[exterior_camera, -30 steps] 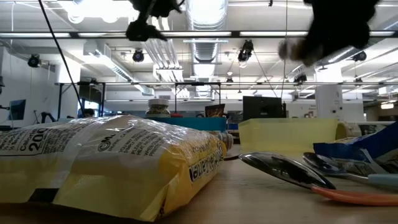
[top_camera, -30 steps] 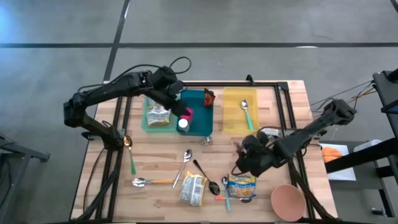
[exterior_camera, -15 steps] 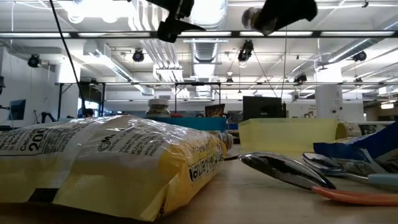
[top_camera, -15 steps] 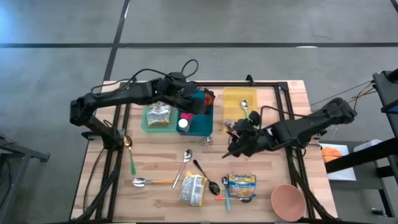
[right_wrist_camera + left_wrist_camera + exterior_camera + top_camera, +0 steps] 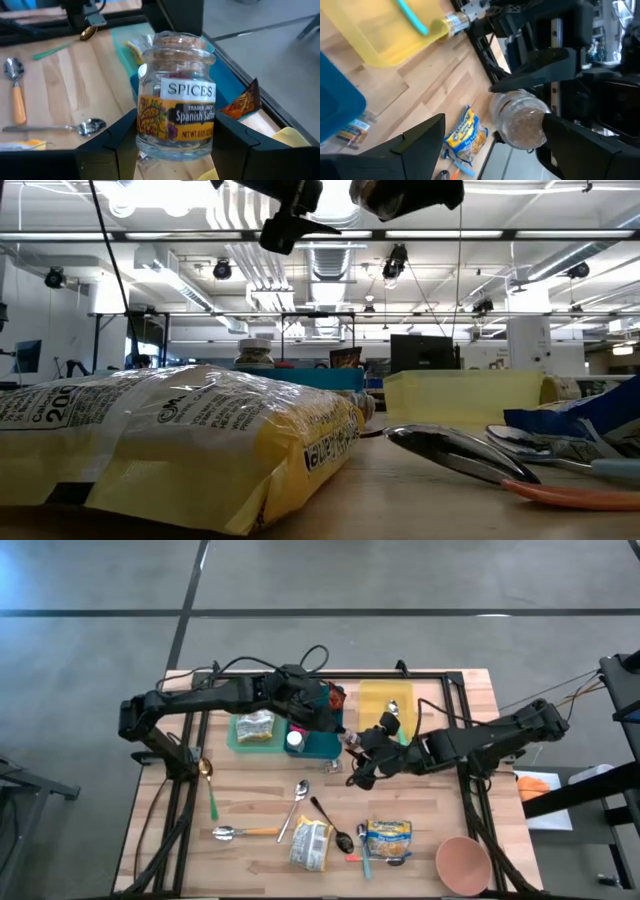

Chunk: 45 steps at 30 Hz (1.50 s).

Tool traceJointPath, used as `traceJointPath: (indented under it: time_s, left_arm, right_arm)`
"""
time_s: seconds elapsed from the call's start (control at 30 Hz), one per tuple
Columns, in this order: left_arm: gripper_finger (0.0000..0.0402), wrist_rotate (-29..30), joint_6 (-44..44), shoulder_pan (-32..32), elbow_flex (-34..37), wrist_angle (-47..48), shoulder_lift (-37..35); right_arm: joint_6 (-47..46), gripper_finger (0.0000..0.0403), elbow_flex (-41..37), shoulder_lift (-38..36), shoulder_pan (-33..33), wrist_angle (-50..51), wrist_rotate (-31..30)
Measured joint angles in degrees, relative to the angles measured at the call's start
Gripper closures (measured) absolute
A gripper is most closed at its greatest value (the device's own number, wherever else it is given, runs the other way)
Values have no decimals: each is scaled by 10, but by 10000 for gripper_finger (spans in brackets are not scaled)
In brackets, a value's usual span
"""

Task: Pick & Place Food Item
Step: Put the right brown seasoning bottle into the blue bin

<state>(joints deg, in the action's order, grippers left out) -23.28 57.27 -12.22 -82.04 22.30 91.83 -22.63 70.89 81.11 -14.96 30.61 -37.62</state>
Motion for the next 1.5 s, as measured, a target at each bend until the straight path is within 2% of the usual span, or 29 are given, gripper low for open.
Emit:
traceJointPath:
  time_s: [0.07, 0.27, 0.93, 1.37, 1.5]
  left_arm:
    - [60, -18, 0, 3, 0, -4, 7]
    - [60, -25, 0, 7, 0, -19, 12]
    - [60, -38, 6, 7, 0, -32, 12]
    - [60, -34, 5, 8, 0, -32, 13]
    - [60, -12, 6, 9, 0, -32, 13]
  right_arm:
    - [6, 216, 0, 0, 7, -4, 5]
    - [19, 216, -2, 0, 13, -7, 28]
    - [0, 216, -5, 0, 14, 6, 34]
    - [2, 216, -5, 0, 14, 2, 48]
    - [5, 216, -5, 0, 20, -9, 51]
